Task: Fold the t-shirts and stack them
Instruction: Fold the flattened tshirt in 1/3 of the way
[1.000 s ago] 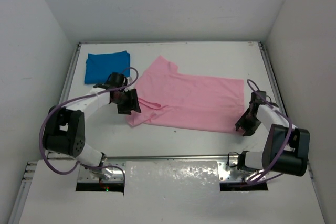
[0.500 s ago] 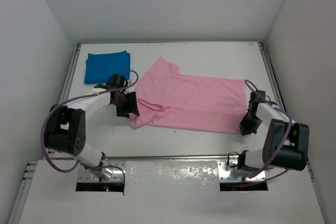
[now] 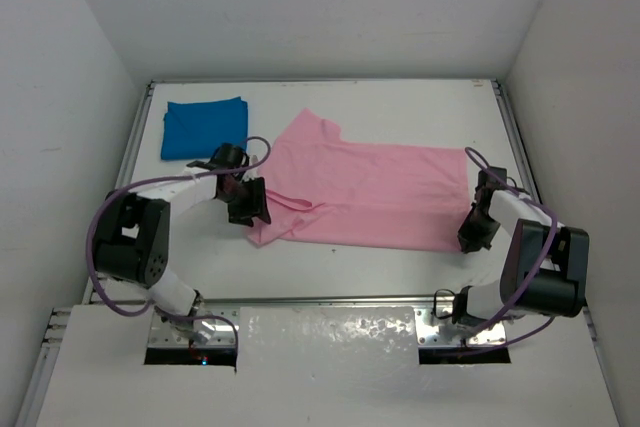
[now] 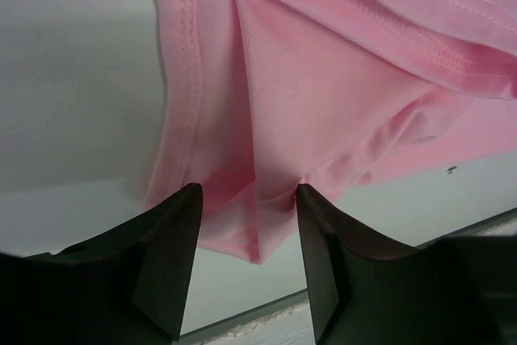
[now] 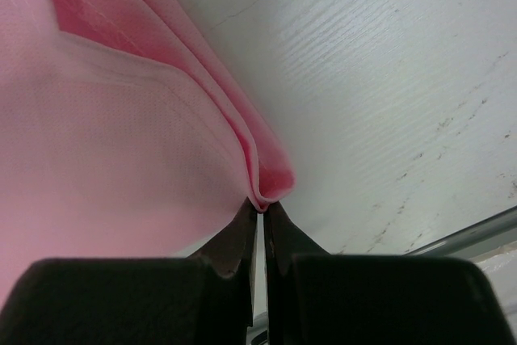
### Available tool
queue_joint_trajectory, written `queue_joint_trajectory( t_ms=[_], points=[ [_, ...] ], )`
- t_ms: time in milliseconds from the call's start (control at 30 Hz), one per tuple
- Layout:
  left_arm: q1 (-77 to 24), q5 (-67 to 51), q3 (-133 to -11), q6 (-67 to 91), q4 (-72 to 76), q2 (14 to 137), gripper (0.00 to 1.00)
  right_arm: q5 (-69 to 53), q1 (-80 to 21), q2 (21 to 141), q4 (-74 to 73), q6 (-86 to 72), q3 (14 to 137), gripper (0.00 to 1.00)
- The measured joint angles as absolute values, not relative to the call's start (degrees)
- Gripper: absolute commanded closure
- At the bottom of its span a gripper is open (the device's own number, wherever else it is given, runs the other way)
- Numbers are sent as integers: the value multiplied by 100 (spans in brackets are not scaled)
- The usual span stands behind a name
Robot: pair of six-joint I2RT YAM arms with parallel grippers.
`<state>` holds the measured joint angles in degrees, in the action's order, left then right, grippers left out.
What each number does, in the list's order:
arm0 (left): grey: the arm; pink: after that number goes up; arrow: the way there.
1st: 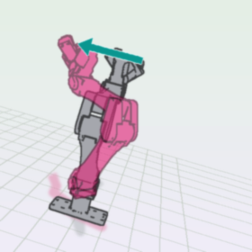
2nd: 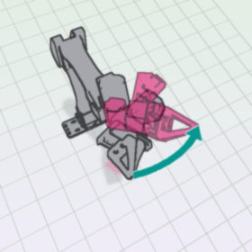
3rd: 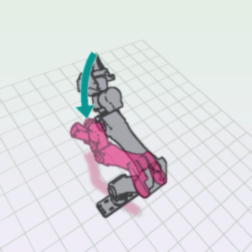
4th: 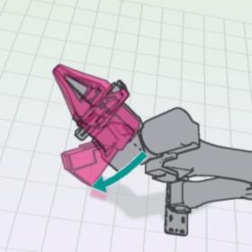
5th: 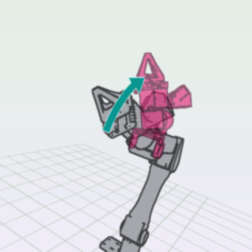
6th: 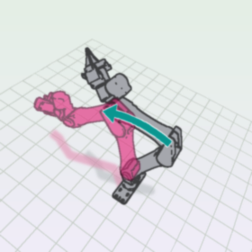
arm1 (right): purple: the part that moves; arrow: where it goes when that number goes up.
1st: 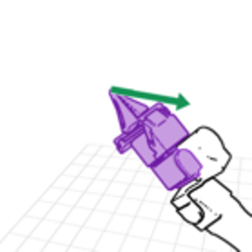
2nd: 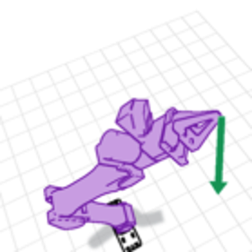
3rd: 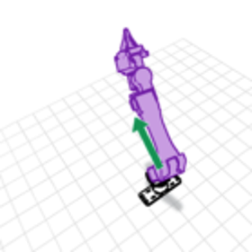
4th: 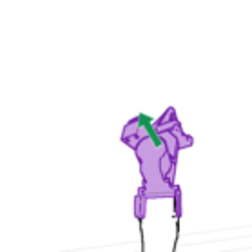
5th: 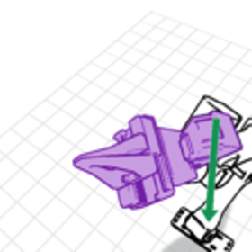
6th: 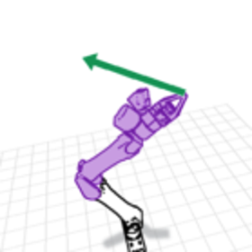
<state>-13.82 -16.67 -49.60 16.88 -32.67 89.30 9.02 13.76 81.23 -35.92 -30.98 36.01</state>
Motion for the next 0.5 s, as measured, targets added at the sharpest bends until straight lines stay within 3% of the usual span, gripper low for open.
queue_joint_trajectory(
  t_ms=[133,200,233,300,500],
  points=[
    [-1431,-1719,-4978,1710,-3173,9258,59,899,1376,8123,-3597,-3057,3603,97],
    [-1461,-1782,-5033,1723,-3129,9415,75,902,1378,8121,-3597,-3033,3605,97],
    [-1472,-1824,-5052,1745,-3081,9487,88,902,1378,8119,-3599,-3015,3605,97],
    [-1492,-1868,-5092,1774,-3059,9531,98,902,1380,8117,-3603,-2989,3621,96],
    [-1503,-1756,-5704,1776,-3186,9531,100,913,1380,8117,-3607,-2884,3708,97]
  ],
)
